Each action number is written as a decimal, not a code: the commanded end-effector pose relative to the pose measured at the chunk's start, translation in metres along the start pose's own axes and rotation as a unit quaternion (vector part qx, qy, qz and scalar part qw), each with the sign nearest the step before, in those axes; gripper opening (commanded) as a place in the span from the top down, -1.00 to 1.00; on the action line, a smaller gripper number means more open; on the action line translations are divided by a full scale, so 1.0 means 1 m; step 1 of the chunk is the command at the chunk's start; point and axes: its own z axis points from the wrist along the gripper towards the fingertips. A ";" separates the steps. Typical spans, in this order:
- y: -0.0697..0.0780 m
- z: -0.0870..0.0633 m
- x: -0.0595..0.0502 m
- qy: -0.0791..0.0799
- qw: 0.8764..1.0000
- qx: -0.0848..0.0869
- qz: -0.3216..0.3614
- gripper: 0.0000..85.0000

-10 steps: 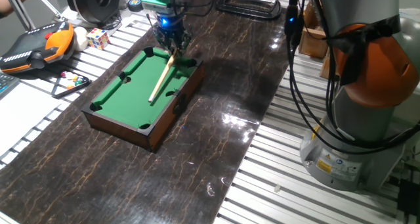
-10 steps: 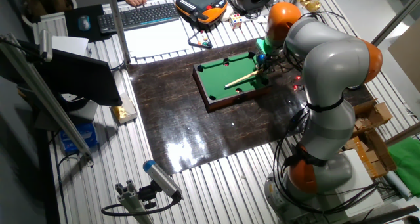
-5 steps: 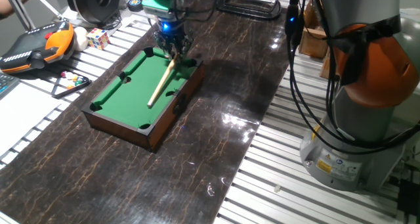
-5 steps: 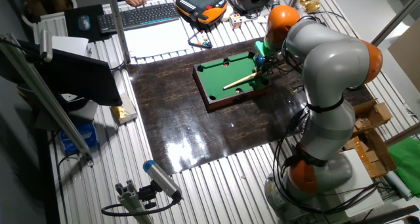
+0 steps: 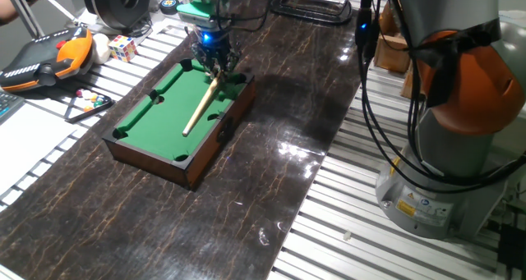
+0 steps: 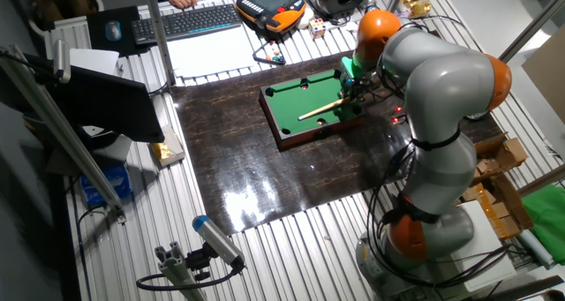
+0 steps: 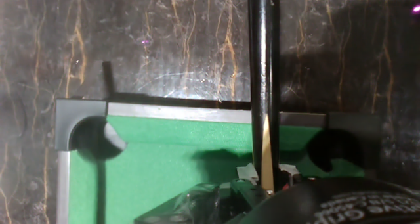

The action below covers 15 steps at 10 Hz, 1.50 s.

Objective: Hit the pool ball

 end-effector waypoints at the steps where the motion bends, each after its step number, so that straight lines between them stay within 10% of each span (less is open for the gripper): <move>1: -0.001 0.002 0.002 -0.003 1.000 0.000 0.001 0.40; 9: 0.000 -0.014 -0.006 0.009 1.000 0.012 -0.003 0.18; 15: -0.023 -0.043 -0.012 0.029 0.994 -0.003 -0.101 0.91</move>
